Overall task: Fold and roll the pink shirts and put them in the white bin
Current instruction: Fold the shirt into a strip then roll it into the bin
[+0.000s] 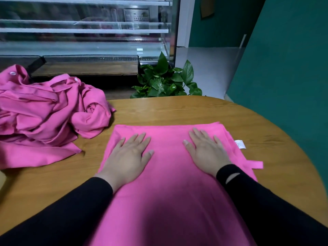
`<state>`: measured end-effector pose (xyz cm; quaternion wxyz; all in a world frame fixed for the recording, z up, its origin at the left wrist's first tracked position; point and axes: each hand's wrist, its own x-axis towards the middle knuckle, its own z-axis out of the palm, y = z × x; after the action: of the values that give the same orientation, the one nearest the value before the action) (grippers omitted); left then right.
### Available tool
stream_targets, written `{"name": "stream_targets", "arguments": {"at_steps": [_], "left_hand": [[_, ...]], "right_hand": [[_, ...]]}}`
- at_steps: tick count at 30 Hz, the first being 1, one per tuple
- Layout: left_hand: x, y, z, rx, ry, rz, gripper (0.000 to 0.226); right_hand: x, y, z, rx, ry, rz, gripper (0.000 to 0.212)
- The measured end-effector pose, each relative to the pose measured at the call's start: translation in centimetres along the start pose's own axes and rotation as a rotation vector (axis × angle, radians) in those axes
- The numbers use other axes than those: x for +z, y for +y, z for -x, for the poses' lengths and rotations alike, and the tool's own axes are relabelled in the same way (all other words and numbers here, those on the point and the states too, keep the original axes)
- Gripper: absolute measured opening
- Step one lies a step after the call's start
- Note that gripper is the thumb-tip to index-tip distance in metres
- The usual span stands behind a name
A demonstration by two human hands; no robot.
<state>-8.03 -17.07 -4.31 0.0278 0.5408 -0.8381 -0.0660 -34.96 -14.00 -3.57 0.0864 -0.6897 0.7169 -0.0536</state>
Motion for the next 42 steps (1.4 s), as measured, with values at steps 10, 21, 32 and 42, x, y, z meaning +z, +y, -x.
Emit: {"name": "stream_targets", "arguments": {"at_steps": [10,21,32,42], "left_hand": [[-0.6,-2.7,-0.4,-0.133,-0.003,-0.023,0.068],[-2.8,1.7,3.2,0.188,0.282,0.074,0.047],[-0.3,1.7,12.2,0.080,-0.021,-0.075,0.084],[-0.4,-2.9,16.5,-0.018,0.002,0.070,0.078]], "right_hand": [[-0.4,2.4,-0.4,0.044,0.037,0.080,0.076],[-3.1,-3.7,5.8,-0.257,0.024,-0.218,0.059],[0.9,-1.5,12.5,-0.260,-0.027,0.045,0.082],[-0.6,4.7,17.1,-0.171,-0.067,0.051,0.070]]}}
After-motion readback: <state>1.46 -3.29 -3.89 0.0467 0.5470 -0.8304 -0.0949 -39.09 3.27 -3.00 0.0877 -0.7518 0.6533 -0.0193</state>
